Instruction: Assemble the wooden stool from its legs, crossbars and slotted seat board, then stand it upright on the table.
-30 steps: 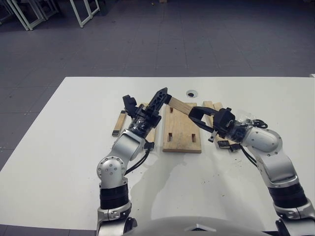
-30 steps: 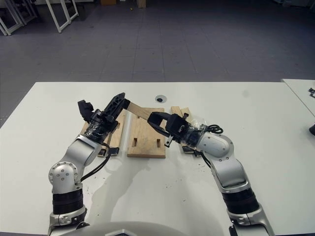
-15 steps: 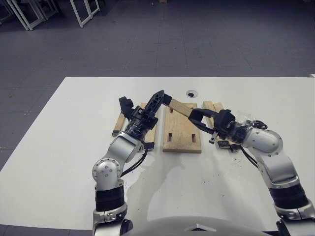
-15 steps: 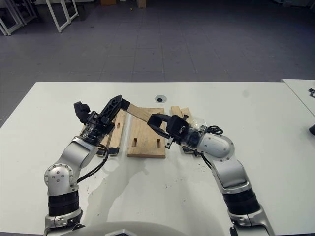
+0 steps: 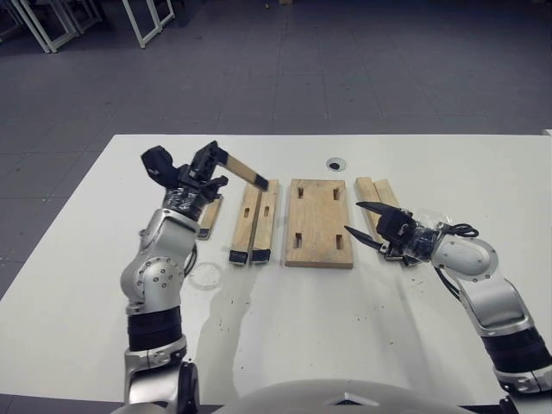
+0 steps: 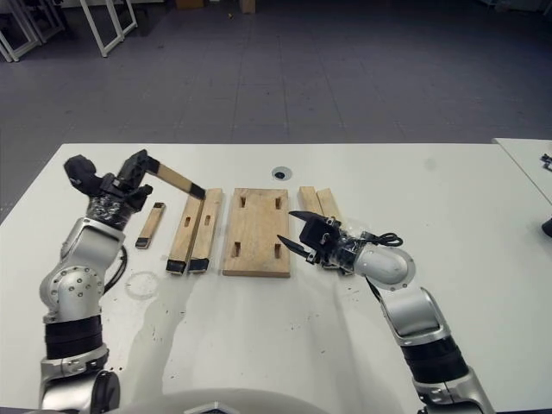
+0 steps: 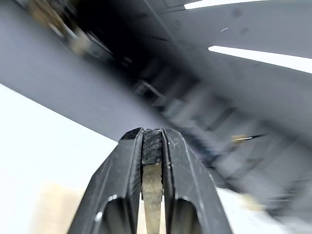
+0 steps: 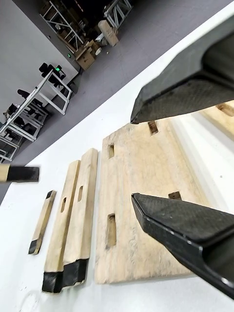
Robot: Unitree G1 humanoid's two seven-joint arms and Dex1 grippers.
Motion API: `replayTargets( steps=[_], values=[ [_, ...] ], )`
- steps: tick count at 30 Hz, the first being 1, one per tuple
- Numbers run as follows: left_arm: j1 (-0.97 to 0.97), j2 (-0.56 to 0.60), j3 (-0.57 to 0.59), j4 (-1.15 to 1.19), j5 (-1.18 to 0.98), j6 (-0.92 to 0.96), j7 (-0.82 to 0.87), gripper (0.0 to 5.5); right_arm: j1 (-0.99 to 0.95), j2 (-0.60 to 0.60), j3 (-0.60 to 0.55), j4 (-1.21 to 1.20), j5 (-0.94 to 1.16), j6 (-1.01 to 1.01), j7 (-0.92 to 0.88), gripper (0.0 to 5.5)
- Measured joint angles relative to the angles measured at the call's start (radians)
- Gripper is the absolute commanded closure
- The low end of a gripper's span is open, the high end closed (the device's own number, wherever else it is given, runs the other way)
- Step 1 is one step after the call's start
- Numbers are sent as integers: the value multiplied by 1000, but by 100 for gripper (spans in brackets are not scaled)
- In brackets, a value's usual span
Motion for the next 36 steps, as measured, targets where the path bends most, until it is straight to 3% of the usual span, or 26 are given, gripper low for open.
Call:
replayTargets(
  steps=[7,22,36],
  values=[
    [50,-8,-83,-59,217,-16,23,508,20,0,-2,7,-11,1,-17,288],
    [59,-74,-101,113,336,-97,-46,509,21,1,-1,7,-14,7,-17,288],
    [-79,-58,-163,27,470,276,113,509,22,13,-1,5,-38,28,-55,288]
  ],
)
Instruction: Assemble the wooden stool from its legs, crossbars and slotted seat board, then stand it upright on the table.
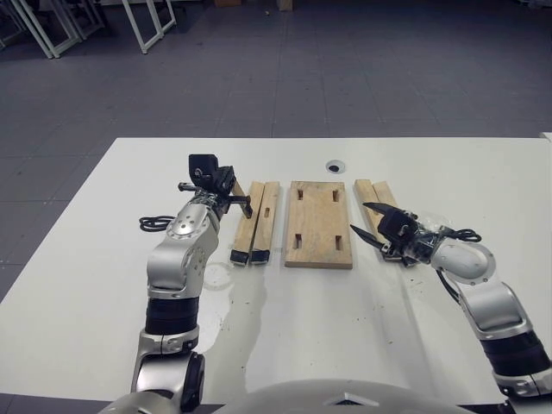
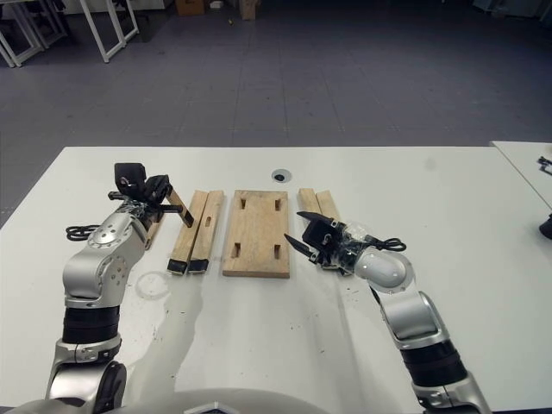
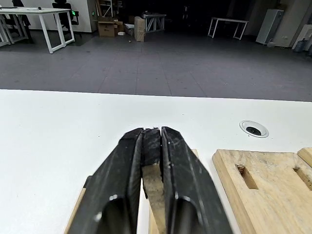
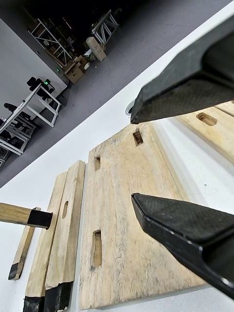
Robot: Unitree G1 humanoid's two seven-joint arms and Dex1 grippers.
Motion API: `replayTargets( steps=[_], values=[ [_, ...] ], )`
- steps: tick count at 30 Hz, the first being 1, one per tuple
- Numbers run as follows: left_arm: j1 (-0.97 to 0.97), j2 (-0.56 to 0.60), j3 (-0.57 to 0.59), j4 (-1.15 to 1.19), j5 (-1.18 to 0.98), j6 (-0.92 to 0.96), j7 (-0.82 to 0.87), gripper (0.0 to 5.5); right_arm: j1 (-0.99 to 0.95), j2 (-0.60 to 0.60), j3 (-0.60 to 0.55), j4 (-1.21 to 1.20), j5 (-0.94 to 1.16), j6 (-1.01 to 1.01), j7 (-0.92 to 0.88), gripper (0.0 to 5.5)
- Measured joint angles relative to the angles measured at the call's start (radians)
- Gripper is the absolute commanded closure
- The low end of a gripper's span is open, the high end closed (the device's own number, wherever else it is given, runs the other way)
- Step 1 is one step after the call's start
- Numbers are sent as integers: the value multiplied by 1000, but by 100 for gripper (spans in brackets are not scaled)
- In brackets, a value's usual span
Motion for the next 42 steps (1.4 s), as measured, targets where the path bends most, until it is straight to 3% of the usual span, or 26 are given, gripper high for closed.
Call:
replayTargets(
  steps=[6,11,12,20,25,32,38,42],
  values=[
    [83,13,-77,-58,106,-33,6,509,0,6,0,-1,0,8,-4,288],
    [108,-29,-38,-60,104,-70,0,509,0,7,0,-2,-1,10,-5,288],
    [105,-30,-24,-56,98,-73,-4,472,0,7,0,-2,-1,10,-5,288],
    [-17,-13,26,-18,69,34,-56,348,3,10,0,-9,-2,11,-15,288],
    [-60,-5,79,-55,42,55,-76,348,3,12,4,-10,-2,11,-20,288],
    [-334,19,204,-20,-2,8,-70,348,5,13,7,-10,-4,11,-22,288],
    [-214,-81,123,245,15,-116,-118,348,5,21,13,-9,-10,11,-24,288],
    [-213,-57,131,369,29,-238,-155,348,4,26,16,-8,-11,11,-25,288]
  ],
)
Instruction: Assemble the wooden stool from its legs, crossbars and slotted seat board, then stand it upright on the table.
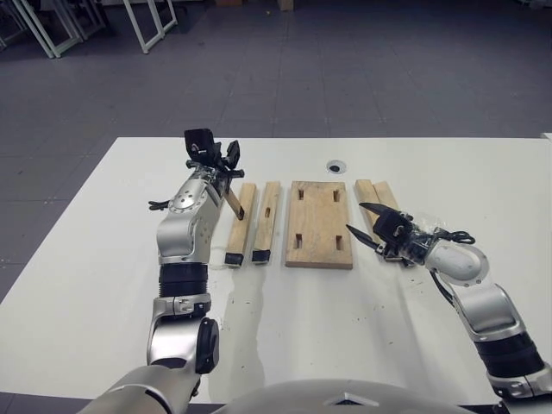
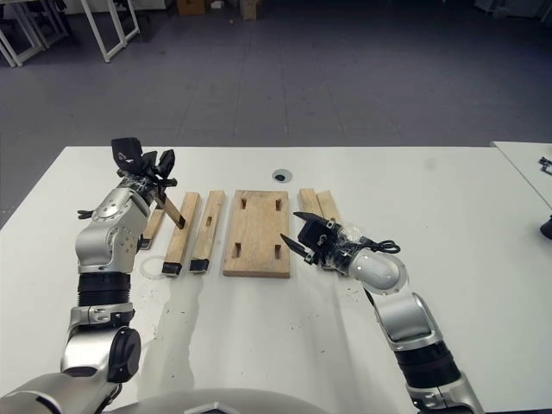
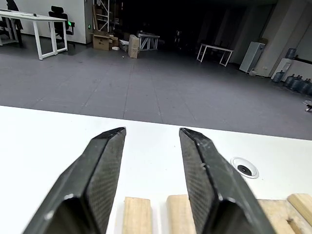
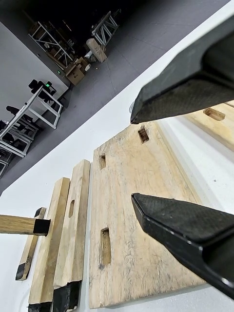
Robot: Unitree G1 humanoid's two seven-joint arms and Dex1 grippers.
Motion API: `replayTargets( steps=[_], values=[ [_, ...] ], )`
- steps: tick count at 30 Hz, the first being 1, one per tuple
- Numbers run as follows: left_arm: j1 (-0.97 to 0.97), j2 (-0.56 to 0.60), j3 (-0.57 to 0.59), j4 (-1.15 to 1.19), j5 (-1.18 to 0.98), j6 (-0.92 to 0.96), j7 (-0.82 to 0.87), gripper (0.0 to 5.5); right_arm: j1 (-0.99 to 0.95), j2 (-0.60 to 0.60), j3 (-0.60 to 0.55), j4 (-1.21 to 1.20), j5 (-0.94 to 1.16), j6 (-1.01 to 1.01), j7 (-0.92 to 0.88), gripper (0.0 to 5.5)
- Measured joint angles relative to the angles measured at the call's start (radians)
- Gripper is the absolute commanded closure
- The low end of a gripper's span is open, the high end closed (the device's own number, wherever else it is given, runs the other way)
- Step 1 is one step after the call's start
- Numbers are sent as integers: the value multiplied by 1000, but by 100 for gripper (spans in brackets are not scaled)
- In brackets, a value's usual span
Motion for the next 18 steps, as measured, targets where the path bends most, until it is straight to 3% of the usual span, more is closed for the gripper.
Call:
replayTargets(
  steps=[4,9,15,18],
  values=[
    [7,1,2,-90,-2,-10,1,348,2,0,0,-3,0,0,-1,288],
    [48,0,19,-437,-29,47,50,348,17,1,1,-14,0,13,-8,288],
    [487,-7,-49,-680,22,45,52,248,40,6,1,-32,0,30,-16,288],
    [704,-21,-119,-720,38,-32,4,248,42,6,0,-38,0,34,-17,288]
  ],
)
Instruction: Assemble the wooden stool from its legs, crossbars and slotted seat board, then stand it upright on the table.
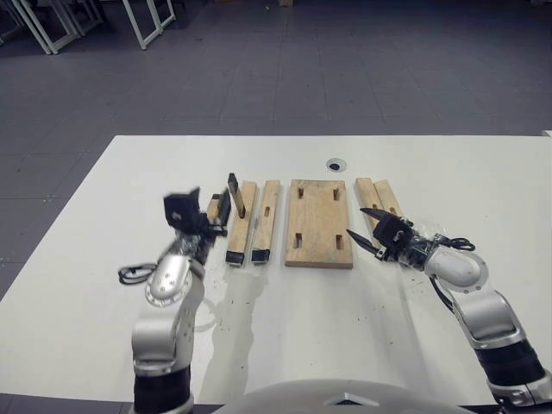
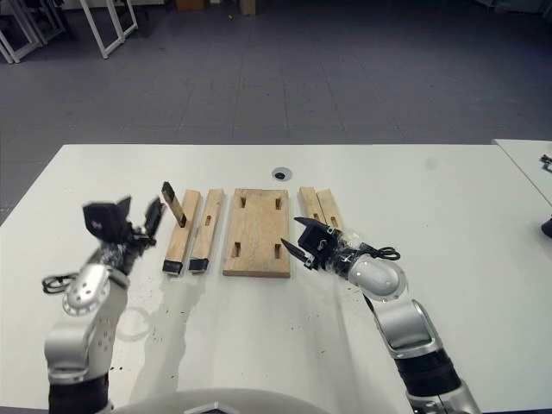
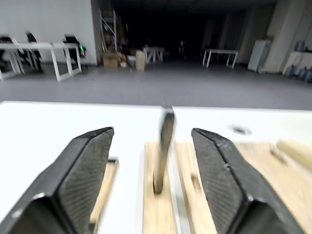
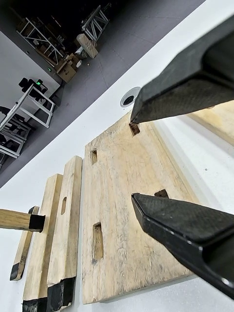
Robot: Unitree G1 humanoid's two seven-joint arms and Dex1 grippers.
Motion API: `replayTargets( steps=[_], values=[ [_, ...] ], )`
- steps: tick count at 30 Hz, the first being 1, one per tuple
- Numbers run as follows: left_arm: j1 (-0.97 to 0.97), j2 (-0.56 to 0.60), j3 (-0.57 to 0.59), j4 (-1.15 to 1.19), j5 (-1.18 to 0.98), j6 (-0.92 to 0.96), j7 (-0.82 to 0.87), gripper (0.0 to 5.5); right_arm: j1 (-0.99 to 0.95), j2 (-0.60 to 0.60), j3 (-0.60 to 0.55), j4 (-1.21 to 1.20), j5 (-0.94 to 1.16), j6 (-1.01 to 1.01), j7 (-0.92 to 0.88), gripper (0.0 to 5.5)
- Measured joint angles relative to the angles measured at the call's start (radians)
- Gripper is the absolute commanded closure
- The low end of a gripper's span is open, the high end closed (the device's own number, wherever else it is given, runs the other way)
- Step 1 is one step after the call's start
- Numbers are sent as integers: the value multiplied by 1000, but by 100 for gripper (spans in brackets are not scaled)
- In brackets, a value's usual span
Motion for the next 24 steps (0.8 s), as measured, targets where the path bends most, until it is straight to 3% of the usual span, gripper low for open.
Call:
replayTargets(
  steps=[3,14,18,22,24],
  values=[
    [101,-1,-29,58,10,-58,-40,283,1,0,-1,-2,0,2,0,288],
    [102,-8,-73,300,40,-93,-71,283,-3,-1,-1,-1,0,4,5,288],
    [41,-8,-64,367,44,-100,-70,283,-3,-2,-1,1,0,4,8,288],
    [-32,-8,-57,436,54,-96,-65,343,-7,-1,-1,7,0,4,8,288],
    [-64,-6,-58,455,68,-73,-64,346,-15,2,-3,10,9,23,7,288]
  ],
)
